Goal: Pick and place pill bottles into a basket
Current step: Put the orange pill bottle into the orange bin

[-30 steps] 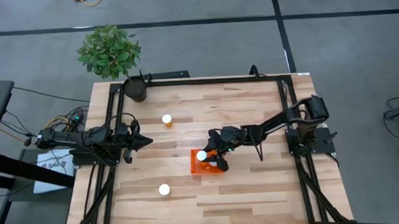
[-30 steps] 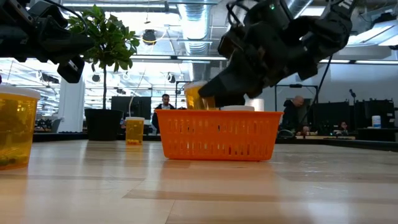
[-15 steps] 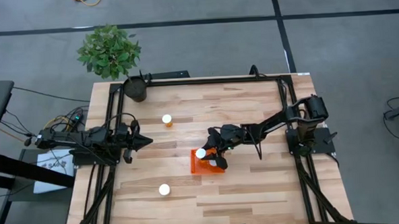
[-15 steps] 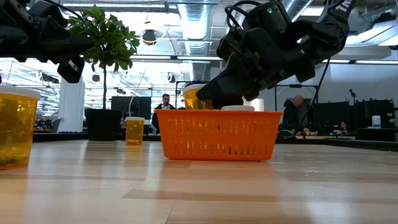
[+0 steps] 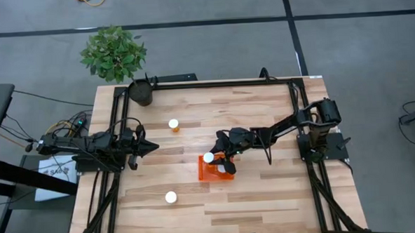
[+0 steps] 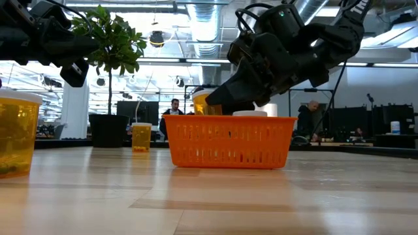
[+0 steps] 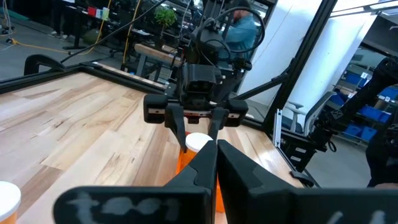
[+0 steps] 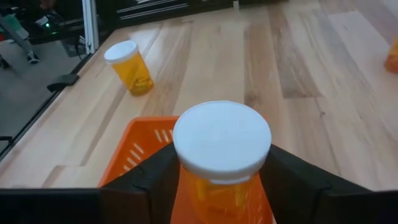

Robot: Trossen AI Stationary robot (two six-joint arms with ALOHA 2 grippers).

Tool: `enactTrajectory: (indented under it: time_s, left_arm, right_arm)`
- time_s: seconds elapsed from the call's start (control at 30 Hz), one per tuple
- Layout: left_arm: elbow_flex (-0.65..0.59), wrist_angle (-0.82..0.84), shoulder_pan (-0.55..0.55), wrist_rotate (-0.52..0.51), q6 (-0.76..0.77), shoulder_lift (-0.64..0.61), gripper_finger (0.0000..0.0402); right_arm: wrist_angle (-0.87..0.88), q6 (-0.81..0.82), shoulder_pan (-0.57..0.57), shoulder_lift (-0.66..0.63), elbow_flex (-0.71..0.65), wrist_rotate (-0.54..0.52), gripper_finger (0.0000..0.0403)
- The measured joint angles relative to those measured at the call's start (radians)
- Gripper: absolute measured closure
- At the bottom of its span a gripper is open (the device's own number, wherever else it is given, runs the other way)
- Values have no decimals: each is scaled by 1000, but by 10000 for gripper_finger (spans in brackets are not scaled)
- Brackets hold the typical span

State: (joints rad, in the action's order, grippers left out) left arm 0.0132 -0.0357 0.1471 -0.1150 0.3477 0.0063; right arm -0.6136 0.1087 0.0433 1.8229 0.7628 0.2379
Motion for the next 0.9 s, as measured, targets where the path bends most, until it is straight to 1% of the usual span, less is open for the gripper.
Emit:
enactTrajectory:
  time_s: [0.43, 0.7, 0.9]
  left_arm:
    - [0, 0, 0, 0, 0, 0, 402]
    - [0, 0, 0, 0, 0, 0, 402]
    - [0, 0, 0, 0, 0, 0, 402]
  right_arm:
    - [-1, -15, -1, -1, 0, 0, 161]
    - [-21, -39, -1, -1, 1, 0, 158]
    - [-20, -76, -15, -1, 51, 18, 158]
